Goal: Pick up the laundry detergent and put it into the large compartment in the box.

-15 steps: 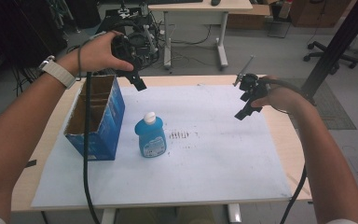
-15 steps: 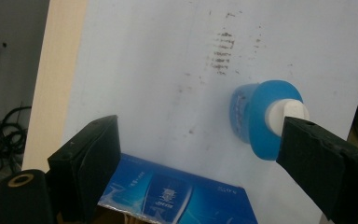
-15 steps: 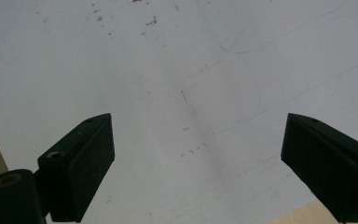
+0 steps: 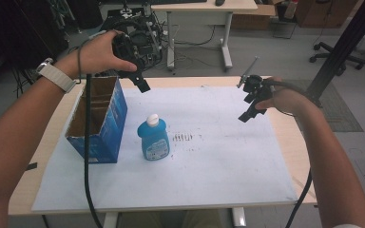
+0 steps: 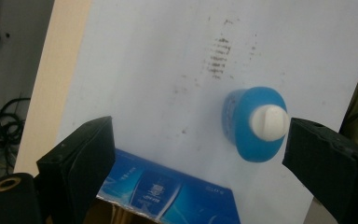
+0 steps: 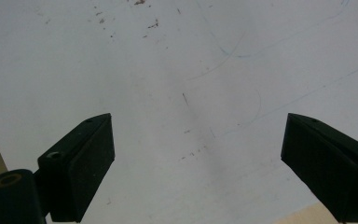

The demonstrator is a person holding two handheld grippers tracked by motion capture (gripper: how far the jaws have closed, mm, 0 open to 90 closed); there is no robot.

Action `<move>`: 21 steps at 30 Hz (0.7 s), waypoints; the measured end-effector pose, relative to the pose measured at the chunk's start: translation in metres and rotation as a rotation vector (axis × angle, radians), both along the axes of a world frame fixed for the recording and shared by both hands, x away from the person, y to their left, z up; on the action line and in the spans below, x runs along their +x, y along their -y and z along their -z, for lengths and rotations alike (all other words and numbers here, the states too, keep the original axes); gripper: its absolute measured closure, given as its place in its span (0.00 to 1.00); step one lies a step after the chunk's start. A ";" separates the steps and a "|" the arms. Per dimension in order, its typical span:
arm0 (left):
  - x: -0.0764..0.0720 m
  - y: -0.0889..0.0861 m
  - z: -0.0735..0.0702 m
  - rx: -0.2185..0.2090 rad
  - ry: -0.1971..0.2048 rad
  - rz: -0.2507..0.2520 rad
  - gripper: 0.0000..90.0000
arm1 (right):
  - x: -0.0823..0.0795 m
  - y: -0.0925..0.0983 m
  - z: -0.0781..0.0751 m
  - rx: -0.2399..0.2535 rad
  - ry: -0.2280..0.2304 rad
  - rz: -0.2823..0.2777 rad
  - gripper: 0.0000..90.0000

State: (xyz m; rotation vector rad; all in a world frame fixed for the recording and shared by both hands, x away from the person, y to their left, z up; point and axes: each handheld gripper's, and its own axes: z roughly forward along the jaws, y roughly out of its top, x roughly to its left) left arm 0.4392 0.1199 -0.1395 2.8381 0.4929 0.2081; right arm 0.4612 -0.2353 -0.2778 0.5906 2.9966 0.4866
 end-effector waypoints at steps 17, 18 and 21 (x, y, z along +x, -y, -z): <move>-0.011 0.000 -0.001 -0.017 -0.051 -0.065 0.10 | -0.003 0.001 -0.002 0.000 0.008 0.002 0.11; -0.012 0.000 -0.001 -0.018 -0.055 -0.068 0.10 | -0.003 0.001 -0.002 -0.002 0.007 0.002 0.11; -0.013 0.000 -0.002 -0.018 -0.056 -0.078 0.09 | -0.003 0.001 -0.002 -0.005 0.006 0.002 0.11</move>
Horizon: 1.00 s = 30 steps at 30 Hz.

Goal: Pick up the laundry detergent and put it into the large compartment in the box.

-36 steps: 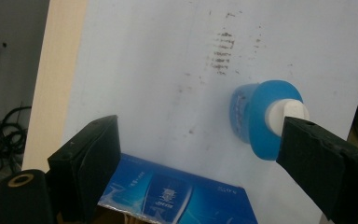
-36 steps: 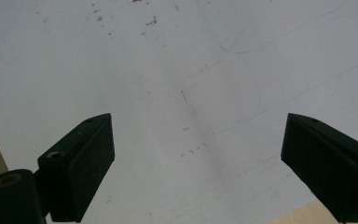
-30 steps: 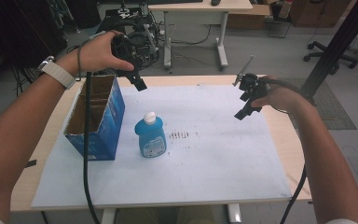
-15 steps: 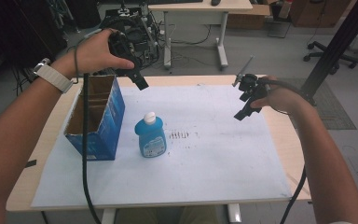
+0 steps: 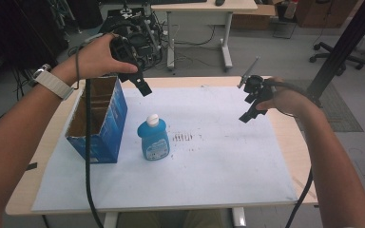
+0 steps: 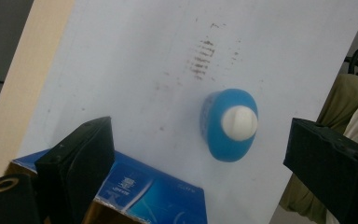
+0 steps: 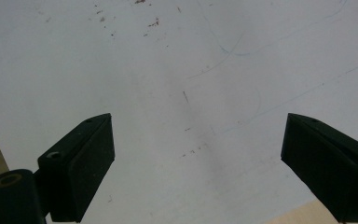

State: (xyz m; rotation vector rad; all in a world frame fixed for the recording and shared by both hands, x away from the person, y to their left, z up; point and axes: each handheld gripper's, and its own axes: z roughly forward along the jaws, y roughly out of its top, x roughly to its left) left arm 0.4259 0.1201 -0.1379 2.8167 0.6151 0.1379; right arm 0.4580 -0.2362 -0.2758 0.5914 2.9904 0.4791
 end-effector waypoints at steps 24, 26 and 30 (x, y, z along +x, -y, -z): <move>-0.005 0.007 0.005 -0.022 -0.096 -0.121 0.08 | -0.001 0.001 0.002 0.008 0.004 -0.001 0.11; -0.005 0.007 0.007 -0.016 -0.116 -0.126 0.08 | -0.002 0.001 0.002 0.009 0.004 -0.002 0.11; -0.006 0.007 0.013 0.008 -0.129 -0.130 0.09 | -0.002 0.001 0.001 0.011 0.006 -0.001 0.11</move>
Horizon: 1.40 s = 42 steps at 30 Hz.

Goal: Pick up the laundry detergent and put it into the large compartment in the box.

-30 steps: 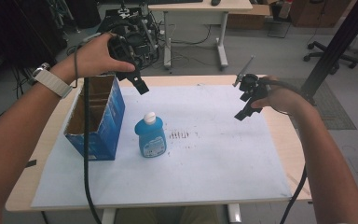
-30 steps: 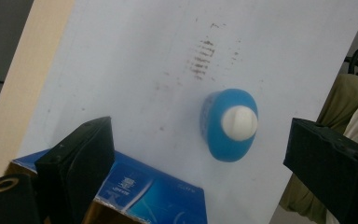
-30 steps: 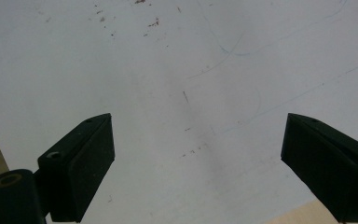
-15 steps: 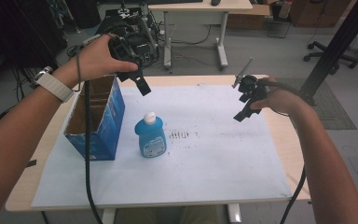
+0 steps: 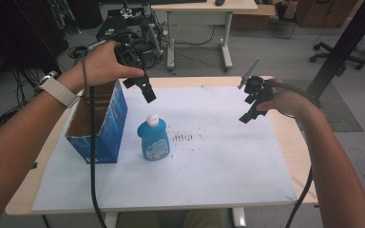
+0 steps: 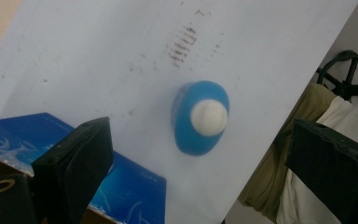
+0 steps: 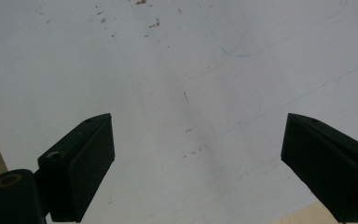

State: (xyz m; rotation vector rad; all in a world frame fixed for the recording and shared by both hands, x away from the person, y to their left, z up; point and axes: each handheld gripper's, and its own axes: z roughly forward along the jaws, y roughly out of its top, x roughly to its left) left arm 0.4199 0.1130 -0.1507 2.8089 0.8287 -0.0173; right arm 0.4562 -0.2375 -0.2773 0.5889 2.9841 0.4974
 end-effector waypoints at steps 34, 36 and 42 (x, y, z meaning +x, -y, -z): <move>-0.011 0.009 0.023 0.041 -0.043 0.129 0.09 | -0.001 -0.003 -0.001 -0.001 0.003 -0.003 0.11; -0.011 0.010 0.025 0.043 -0.038 0.132 0.09 | -0.001 -0.004 -0.002 -0.001 0.003 -0.005 0.11; -0.013 0.013 0.033 0.042 -0.043 0.145 0.09 | -0.002 -0.005 -0.001 -0.001 0.001 -0.007 0.11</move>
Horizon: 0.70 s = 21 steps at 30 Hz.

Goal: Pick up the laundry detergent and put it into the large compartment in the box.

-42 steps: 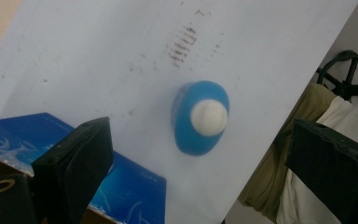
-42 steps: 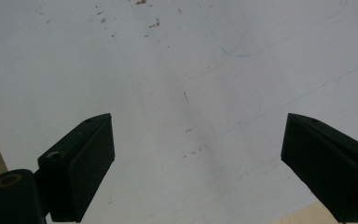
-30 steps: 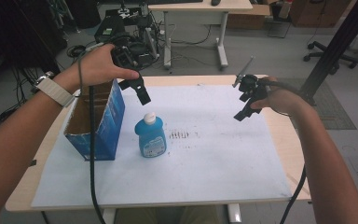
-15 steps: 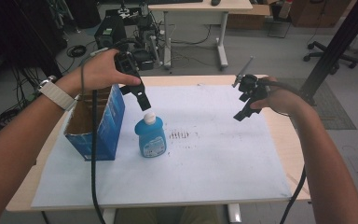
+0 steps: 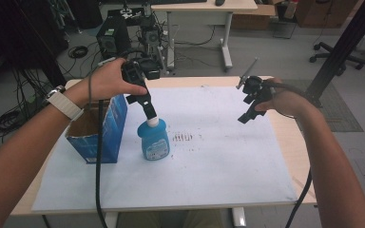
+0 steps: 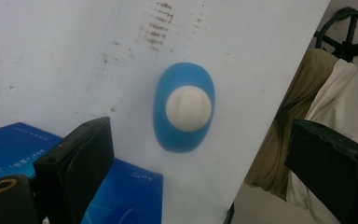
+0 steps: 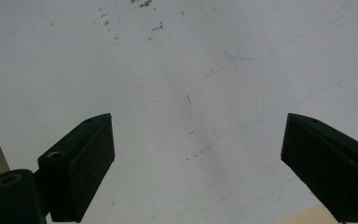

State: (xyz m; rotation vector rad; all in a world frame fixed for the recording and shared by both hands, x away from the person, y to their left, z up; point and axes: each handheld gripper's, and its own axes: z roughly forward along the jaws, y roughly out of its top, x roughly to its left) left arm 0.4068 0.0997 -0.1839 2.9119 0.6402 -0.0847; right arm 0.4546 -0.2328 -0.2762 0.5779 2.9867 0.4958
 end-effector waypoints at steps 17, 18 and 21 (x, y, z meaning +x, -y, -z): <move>-0.001 0.002 0.018 -0.005 -0.004 0.013 0.07 | -0.001 0.001 0.000 0.001 0.002 0.003 0.11; -0.001 0.002 0.018 -0.004 -0.003 0.017 0.07 | -0.001 0.000 0.000 0.000 0.002 0.003 0.11; -0.001 0.003 0.019 -0.003 -0.004 0.019 0.07 | -0.001 0.000 0.000 0.001 0.002 0.003 0.11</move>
